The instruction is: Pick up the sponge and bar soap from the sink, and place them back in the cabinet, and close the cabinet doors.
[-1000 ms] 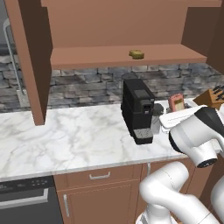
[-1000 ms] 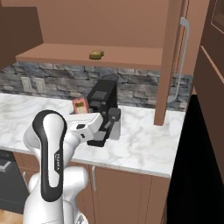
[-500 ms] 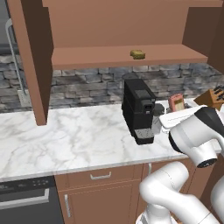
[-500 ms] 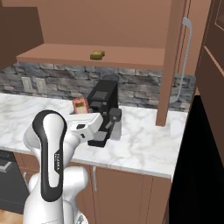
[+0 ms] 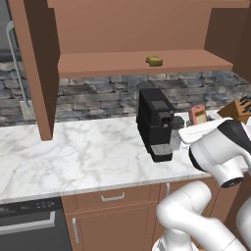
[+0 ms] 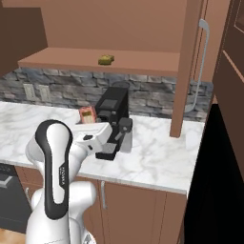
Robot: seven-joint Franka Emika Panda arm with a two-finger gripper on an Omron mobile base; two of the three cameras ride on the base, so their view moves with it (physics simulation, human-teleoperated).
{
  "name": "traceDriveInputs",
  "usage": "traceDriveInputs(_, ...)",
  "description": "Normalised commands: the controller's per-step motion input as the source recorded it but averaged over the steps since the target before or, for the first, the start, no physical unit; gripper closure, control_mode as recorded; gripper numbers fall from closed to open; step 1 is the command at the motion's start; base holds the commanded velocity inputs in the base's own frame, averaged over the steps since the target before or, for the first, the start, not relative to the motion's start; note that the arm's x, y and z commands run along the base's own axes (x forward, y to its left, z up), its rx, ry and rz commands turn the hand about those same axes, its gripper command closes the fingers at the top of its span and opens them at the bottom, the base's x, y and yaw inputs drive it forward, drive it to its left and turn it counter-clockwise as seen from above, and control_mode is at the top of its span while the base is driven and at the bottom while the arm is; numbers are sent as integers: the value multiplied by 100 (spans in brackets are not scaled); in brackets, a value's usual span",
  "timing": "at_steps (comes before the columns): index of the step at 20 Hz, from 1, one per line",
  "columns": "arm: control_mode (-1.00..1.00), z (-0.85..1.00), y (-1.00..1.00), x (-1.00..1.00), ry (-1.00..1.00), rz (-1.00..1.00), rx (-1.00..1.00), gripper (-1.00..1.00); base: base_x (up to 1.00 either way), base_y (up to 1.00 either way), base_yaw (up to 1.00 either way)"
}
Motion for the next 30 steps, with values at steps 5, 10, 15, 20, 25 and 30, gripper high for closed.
traceDriveInputs(5, -100, 51, 0, 11, 5, 0, 0, 100, 0, 0, 0)
traceDriveInputs(10, -100, 56, 0, 12, 11, 0, 0, 100, 0, 0, 0)
traceDriveInputs(15, -100, 45, 0, 11, 10, 0, 0, 100, 0, 0, 0)
traceDriveInputs(20, -100, 50, 0, 18, 12, 0, 0, 100, 0, 0, 0)
traceDriveInputs(25, -100, 45, 0, 13, 12, 0, 0, 100, 0, 0, 0)
traceDriveInputs(30, -100, 46, 0, 17, 11, 0, 0, 100, 0, 0, 0)
